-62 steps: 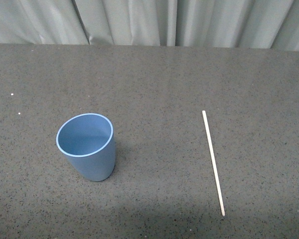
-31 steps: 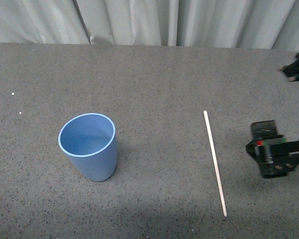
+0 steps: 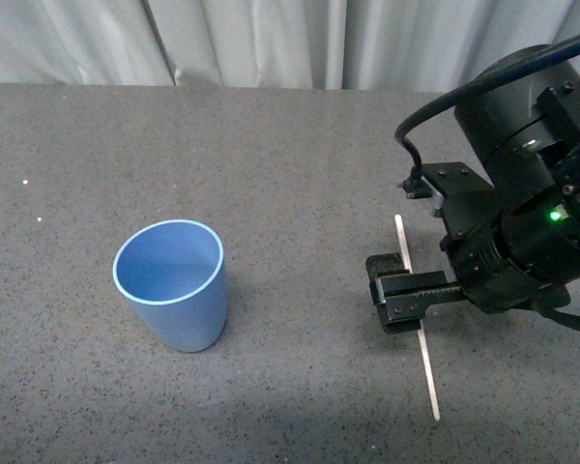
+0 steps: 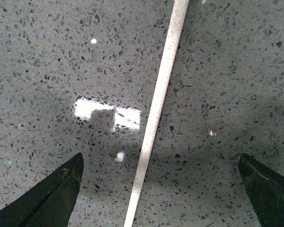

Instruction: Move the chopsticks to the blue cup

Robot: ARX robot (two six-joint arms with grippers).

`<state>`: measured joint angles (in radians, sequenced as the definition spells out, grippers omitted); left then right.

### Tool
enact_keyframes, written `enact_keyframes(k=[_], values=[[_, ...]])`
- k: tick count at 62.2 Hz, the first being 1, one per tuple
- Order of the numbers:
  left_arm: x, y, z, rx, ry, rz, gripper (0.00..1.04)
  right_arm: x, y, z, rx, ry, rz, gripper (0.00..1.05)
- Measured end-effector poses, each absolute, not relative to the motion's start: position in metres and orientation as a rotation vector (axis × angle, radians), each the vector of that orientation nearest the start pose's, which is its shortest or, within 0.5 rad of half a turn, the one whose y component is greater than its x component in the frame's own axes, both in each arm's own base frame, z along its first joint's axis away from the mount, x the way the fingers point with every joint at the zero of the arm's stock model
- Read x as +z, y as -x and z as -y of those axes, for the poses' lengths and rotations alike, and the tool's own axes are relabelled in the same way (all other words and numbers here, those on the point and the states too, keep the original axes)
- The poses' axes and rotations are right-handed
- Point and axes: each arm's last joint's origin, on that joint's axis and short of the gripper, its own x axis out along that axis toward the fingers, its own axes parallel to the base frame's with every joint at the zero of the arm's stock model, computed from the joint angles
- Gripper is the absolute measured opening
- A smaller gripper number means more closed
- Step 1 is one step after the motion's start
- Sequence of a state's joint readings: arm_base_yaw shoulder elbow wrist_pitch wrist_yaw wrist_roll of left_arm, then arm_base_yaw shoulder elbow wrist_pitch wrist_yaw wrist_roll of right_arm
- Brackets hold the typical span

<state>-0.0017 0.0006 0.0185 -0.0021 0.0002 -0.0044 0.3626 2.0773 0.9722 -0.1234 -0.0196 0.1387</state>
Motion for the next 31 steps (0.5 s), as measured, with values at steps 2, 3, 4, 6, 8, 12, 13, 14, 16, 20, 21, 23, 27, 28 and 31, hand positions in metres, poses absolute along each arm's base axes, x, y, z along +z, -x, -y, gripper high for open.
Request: enact_keyframes(k=[2,3,4,6,8,12,13,14,16,20,21,23,27,28,31], values=[[0.17,-0.097,0.0,-0.002,0.004,0.016,0.98,0.049,-0.323,-0.124,0.247,0.093,-1.244,0.89],[0.17,-0.097,0.0,-0.002,0.004,0.016,0.98,0.049,-0.324,-0.125,0.247,0.096,-1.248,0.86],[0.17,-0.097,0.0,-0.002,0.004,0.016,0.98,0.048,-0.324,-0.125,0.246,0.098,-1.251,0.84],[0.17,-0.097,0.0,-0.002,0.004,0.016,0.98,0.047,-0.325,-0.126,0.243,0.104,-1.255,0.79],[0.17,-0.097,0.0,-0.002,0.004,0.016,0.98,0.045,-0.326,-0.127,0.243,0.106,-1.258,0.75],[0.17,-0.097,0.0,-0.002,0.004,0.016,0.98,0.044,-0.327,-0.129,0.236,0.116,-1.261,0.64],[0.17,-0.097,0.0,-0.002,0.004,0.016,0.98,0.044,-0.328,-0.129,0.237,0.117,-1.262,0.63],[0.17,-0.097,0.0,-0.002,0.004,0.016,0.98,0.044,-0.328,-0.13,0.237,0.117,-1.262,0.61],[0.17,-0.097,0.0,-0.002,0.004,0.016,0.98,0.044,-0.329,-0.13,0.233,0.117,-1.264,0.56],[0.17,-0.097,0.0,-0.002,0.004,0.016,0.98,0.043,-0.33,-0.132,0.218,0.12,-1.266,0.41],[0.17,-0.097,0.0,-0.002,0.004,0.016,0.98,0.043,-0.331,-0.132,0.215,0.118,-1.269,0.38],[0.17,-0.097,0.0,-0.002,0.004,0.016,0.98,0.043,-0.331,-0.132,0.212,0.116,-1.271,0.34],[0.17,-0.097,0.0,-0.002,0.004,0.016,0.98,0.043,-0.332,-0.132,0.208,0.112,-1.271,0.24],[0.17,-0.097,0.0,-0.002,0.004,0.016,0.98,0.043,-0.332,-0.132,0.207,0.111,-1.273,0.22],[0.17,-0.097,0.0,-0.002,0.004,0.016,0.98,0.043,-0.332,-0.132,0.205,0.111,-1.274,0.15]])
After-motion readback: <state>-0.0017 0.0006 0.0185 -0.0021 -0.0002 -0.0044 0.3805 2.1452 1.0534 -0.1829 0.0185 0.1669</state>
